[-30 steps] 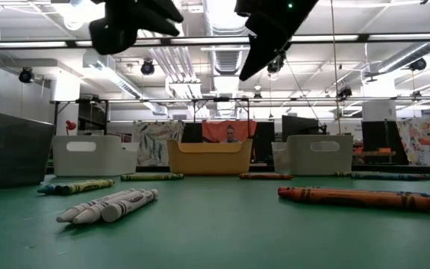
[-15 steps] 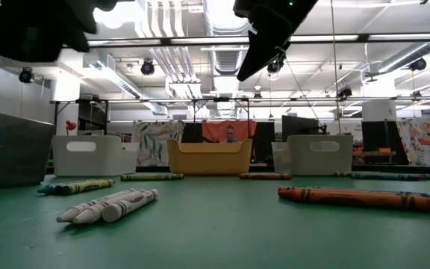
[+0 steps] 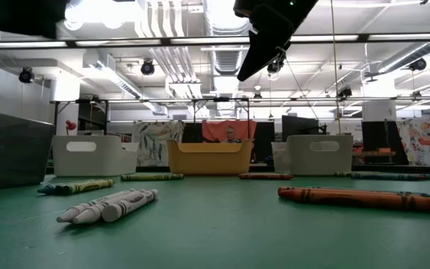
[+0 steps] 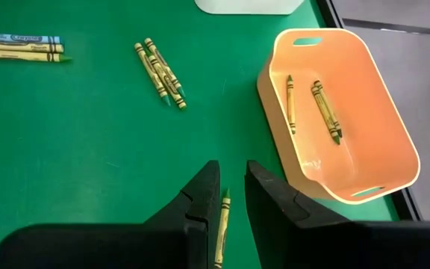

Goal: Sort crayons
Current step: Put the orange crayon into the black bin

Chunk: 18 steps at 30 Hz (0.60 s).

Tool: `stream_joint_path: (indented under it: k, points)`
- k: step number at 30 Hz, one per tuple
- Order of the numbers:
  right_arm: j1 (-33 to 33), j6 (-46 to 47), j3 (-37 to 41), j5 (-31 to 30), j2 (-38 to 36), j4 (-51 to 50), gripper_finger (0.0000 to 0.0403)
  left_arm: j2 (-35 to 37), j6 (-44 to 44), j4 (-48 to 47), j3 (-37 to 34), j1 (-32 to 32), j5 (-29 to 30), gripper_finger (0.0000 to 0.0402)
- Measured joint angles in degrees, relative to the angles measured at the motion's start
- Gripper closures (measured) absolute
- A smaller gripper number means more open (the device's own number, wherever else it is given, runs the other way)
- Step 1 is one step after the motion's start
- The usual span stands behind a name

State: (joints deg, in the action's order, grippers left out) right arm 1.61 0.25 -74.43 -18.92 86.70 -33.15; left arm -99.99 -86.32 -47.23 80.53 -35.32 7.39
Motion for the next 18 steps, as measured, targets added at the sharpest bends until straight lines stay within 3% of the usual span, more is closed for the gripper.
stream_joint_path:
  k: [4, 18]
  points:
    - [0.0, -0.3, 0.0, 0.1, 0.0, 0.0, 0.0346, -4.0, -4.0, -9.9, 5.5, -0.8, -1.0, 0.0342]
    - [0.0, -1.6, 0.1, 4.7, 0.0, -0.1, 0.0346, -10.4, -10.0, -13.9, 6.0, -2.6, -1.0, 0.0342]
